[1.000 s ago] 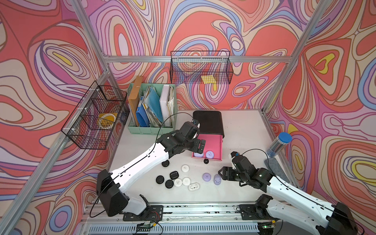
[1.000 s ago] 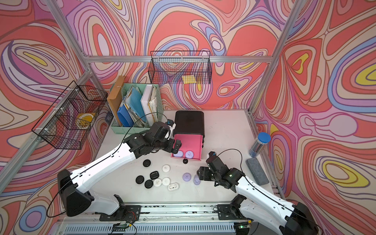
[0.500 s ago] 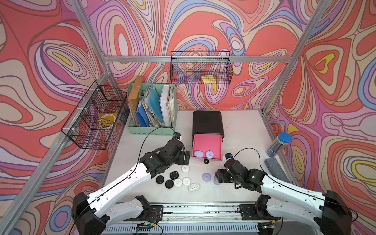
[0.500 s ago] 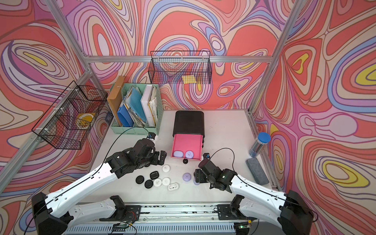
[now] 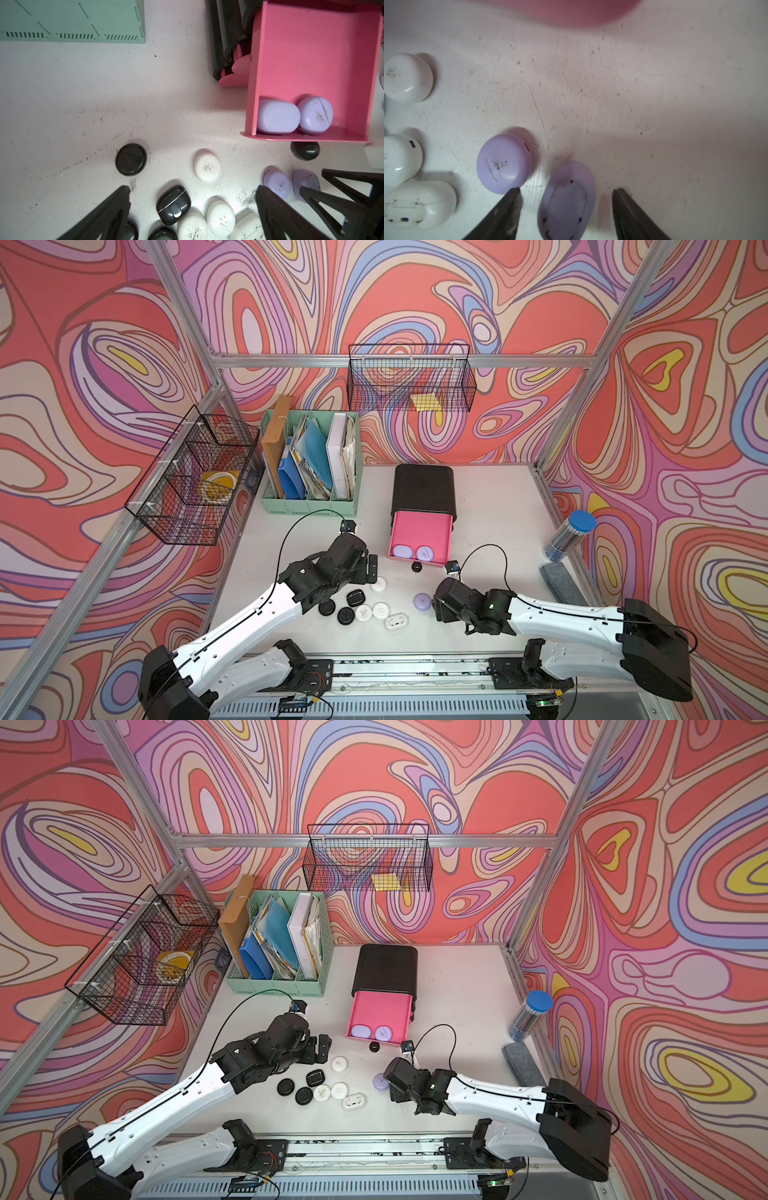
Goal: Put the bluetooth earphones in the drawer according to color
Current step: Pick up the Bluetooth earphone from the center of the board.
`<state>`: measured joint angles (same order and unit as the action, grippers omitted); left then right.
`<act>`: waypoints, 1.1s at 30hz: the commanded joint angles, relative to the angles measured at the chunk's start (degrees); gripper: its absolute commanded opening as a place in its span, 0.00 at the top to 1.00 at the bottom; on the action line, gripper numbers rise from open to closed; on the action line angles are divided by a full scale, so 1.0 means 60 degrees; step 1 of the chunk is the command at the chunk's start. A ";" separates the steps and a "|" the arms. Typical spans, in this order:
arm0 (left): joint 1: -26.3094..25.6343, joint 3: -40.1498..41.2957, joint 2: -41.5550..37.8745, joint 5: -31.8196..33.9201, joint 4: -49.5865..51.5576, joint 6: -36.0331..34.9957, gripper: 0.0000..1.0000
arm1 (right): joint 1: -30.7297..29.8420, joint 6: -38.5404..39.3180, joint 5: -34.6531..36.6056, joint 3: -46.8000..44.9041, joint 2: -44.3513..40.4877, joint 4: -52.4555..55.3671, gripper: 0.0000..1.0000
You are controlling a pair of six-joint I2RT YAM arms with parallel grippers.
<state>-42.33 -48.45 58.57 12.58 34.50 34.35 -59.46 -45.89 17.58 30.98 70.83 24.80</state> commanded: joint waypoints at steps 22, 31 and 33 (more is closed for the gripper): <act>0.0111 0.0051 0.0335 -0.0308 -0.0509 0.0054 0.01 | -0.0566 -0.1679 0.0896 0.0168 0.0960 0.0898 0.57; 0.0113 0.0026 0.0535 -0.0484 -0.0652 0.0034 0.01 | -0.0520 -0.2344 0.1357 0.0524 0.0785 0.1990 0.75; 0.0111 0.0045 0.0516 -0.0523 -0.0678 0.0036 0.01 | -0.0465 -0.2501 0.1480 0.0631 0.0589 0.2325 0.77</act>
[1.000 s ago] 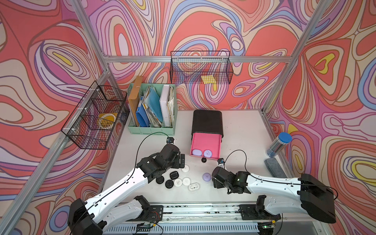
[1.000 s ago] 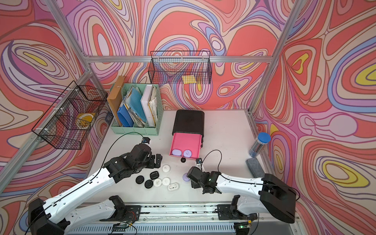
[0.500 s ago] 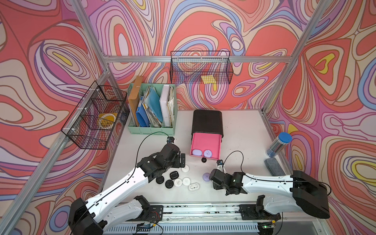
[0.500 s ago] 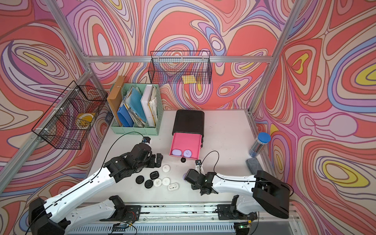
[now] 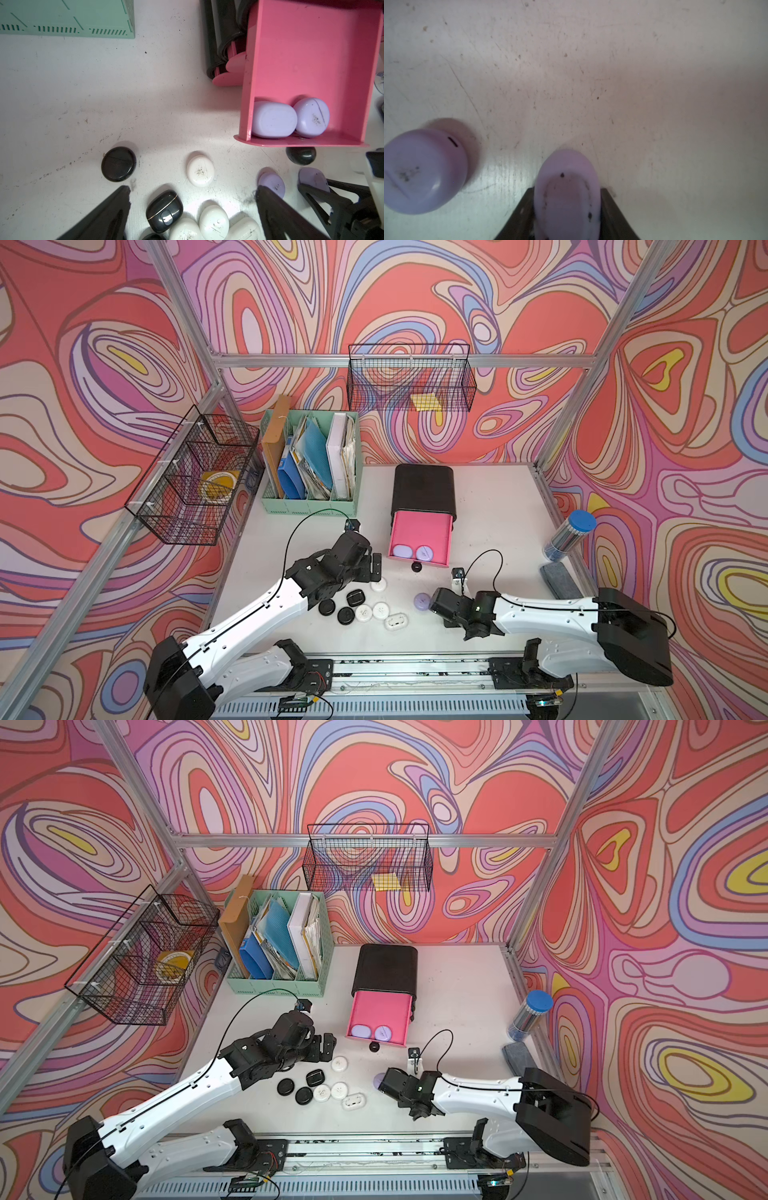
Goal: Put the bluetooth earphones in the drawer according to color
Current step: Pick up the Bluetooth earphone from the center of the board, then place the bluetooth earphone in the drawer.
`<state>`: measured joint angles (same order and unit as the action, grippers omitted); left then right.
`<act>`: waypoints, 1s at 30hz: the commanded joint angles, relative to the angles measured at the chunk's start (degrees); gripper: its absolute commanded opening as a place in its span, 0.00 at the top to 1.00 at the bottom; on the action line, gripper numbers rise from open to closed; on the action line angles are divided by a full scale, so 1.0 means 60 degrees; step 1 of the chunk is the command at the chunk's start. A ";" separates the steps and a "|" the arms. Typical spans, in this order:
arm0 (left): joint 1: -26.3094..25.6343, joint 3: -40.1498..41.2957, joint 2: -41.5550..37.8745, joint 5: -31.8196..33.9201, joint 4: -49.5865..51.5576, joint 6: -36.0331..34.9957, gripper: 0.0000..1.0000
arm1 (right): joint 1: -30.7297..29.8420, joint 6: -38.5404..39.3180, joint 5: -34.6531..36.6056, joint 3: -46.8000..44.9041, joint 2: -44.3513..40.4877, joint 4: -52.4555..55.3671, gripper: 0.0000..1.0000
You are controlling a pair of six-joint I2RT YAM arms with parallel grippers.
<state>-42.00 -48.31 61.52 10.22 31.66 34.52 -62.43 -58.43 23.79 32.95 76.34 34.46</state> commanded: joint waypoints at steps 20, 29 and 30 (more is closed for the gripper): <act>0.0056 0.1589 -0.0698 -0.0442 -0.0634 0.0587 0.01 | 0.2591 0.3216 -0.0063 0.4144 -0.1993 0.2214 0.76; 0.0056 0.2320 -0.1278 -0.0627 -0.0866 0.0940 0.01 | 0.3621 0.4862 -0.2120 0.5753 0.0129 0.0898 0.76; 0.0057 0.2352 -0.1343 -0.0669 -0.0837 0.0955 0.01 | 0.3686 0.4964 -0.2282 0.5896 0.0385 0.0755 0.76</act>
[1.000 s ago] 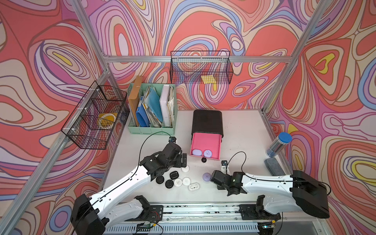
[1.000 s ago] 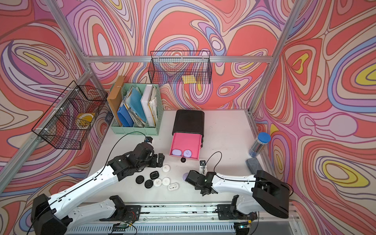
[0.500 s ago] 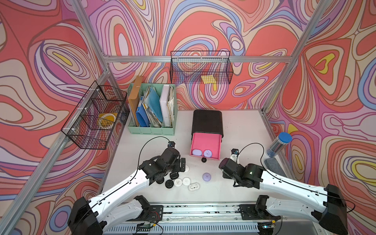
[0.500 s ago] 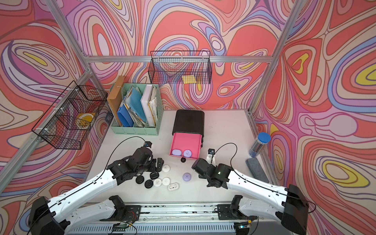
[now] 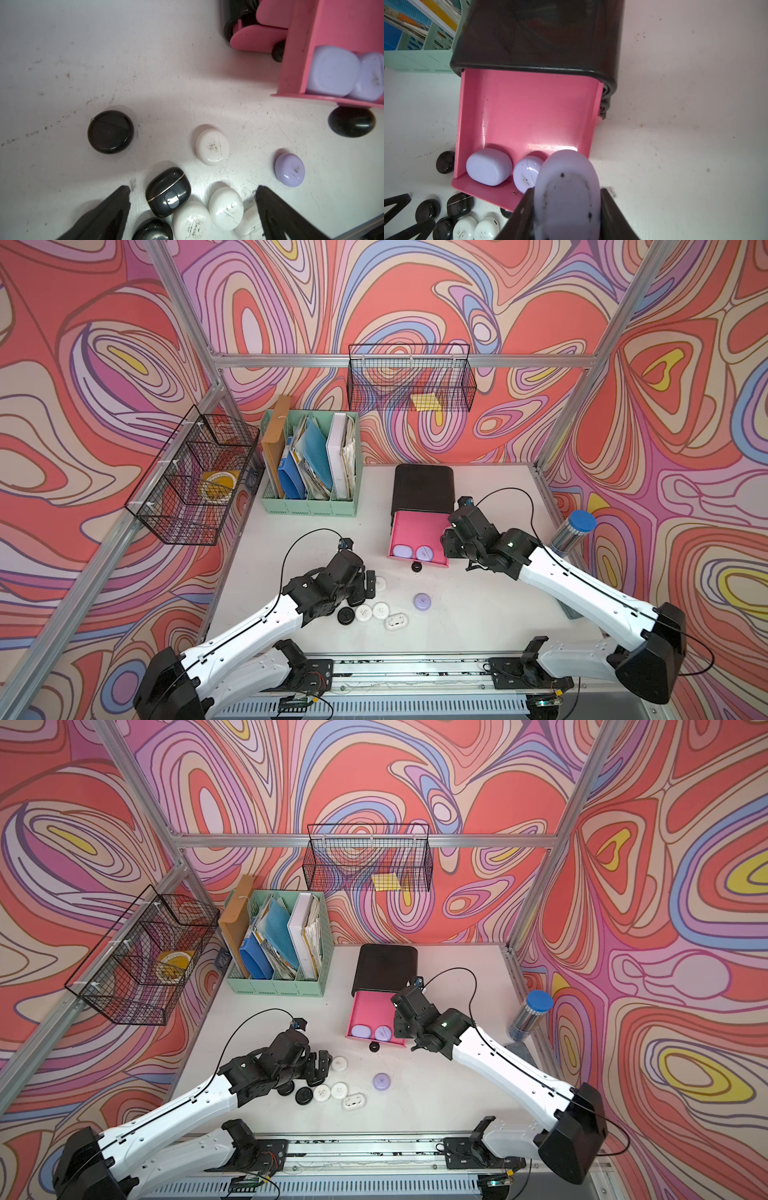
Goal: Put the bluetooth earphones in the drawer according to color
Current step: Place the bluetooth earphone in the drawer, then pick up the Bluetooth earphone from the center of the board.
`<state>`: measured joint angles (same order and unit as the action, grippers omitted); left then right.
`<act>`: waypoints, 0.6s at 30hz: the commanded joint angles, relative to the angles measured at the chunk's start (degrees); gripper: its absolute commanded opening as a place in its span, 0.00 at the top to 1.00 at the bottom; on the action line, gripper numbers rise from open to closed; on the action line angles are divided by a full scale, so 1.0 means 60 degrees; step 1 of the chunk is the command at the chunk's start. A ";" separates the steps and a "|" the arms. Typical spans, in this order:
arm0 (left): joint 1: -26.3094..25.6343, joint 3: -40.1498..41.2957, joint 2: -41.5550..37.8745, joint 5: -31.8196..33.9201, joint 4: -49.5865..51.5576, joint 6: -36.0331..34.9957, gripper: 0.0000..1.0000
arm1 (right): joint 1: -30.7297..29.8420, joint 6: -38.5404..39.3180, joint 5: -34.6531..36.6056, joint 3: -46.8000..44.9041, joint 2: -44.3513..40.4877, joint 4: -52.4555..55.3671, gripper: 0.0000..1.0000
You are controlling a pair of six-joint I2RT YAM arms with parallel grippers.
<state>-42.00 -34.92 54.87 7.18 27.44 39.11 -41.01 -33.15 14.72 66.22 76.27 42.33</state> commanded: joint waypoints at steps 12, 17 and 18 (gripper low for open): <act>-0.0799 0.0536 -0.0633 -0.0505 -0.0445 0.0077 0.01 | 0.0735 0.1269 -0.1434 0.1283 0.2003 -0.0788 0.66; -0.2120 0.0269 0.0207 0.0138 -0.0747 0.0201 0.01 | 0.0815 0.1265 -0.1564 0.1411 0.2157 -0.0699 0.46; -0.2386 0.0200 0.0446 0.0239 -0.0867 0.0260 0.01 | 0.0817 0.1262 -0.1561 0.1465 0.2138 -0.0671 0.43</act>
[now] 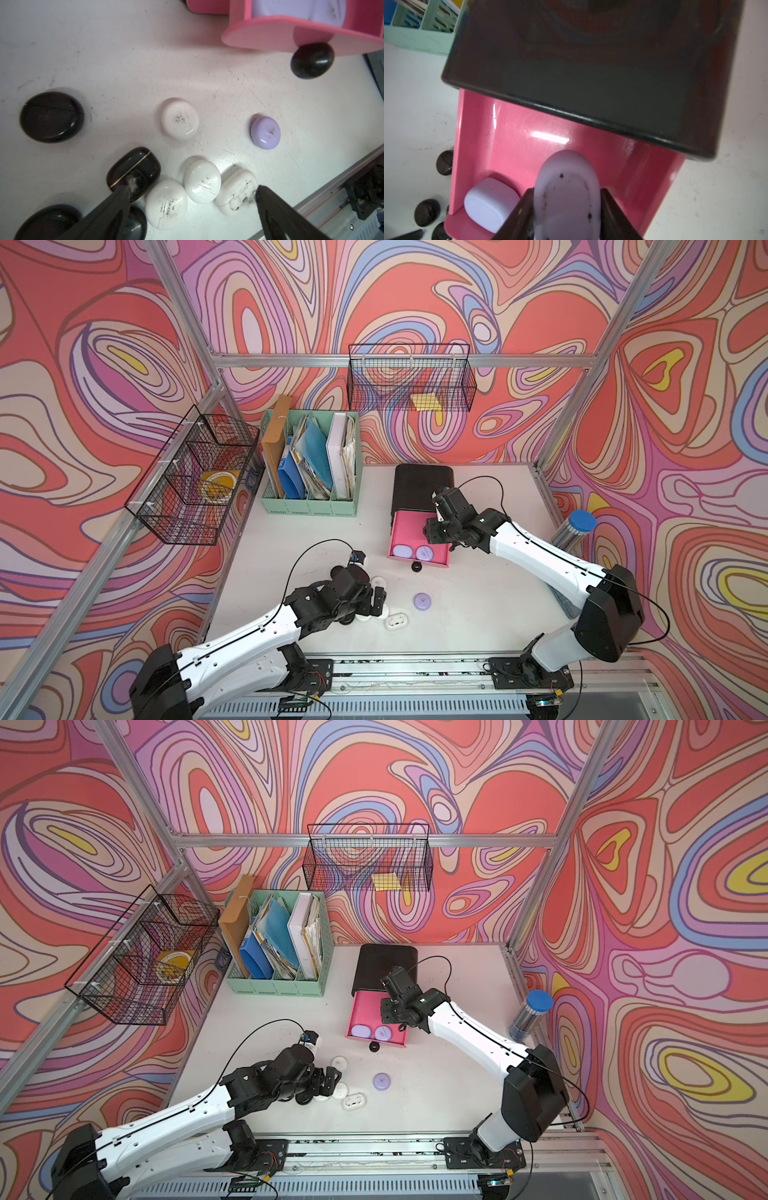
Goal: Put the bluetooth earphones in the drawer according to color
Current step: Pick up the Bluetooth earphone from the center of the board.
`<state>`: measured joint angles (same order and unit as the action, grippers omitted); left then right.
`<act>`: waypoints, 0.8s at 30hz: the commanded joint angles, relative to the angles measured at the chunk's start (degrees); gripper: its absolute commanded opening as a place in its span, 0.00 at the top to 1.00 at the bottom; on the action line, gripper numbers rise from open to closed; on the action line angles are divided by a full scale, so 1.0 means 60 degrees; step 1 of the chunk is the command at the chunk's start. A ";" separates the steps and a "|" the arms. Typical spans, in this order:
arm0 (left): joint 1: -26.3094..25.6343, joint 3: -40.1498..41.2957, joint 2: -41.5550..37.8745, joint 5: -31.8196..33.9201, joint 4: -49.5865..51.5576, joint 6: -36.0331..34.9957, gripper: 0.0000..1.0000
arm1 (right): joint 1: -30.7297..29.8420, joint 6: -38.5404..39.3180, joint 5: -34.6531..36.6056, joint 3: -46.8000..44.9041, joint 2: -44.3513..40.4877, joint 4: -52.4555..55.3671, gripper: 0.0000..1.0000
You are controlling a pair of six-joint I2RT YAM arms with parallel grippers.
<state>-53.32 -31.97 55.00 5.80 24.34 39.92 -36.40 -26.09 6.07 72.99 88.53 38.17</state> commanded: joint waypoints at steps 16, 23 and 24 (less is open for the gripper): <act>-0.2634 -0.2032 0.3499 0.1303 -0.1167 -0.0032 0.04 | 0.0127 -0.0191 0.0142 -0.0110 -0.1532 0.0576 0.22; -0.2781 -0.2249 0.4662 0.1310 -0.2055 -0.0104 0.08 | 0.0186 -0.0369 0.0459 -0.0634 -0.2451 0.0864 0.02; -0.2805 -0.2238 0.4810 0.1345 -0.2242 -0.0154 0.08 | 0.0189 -0.0383 0.0501 -0.0683 -0.2575 0.0900 0.02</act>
<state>-69.69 -44.21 82.02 12.45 14.87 40.27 -35.68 -27.79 7.27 70.52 74.76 41.67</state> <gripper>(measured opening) 0.928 0.980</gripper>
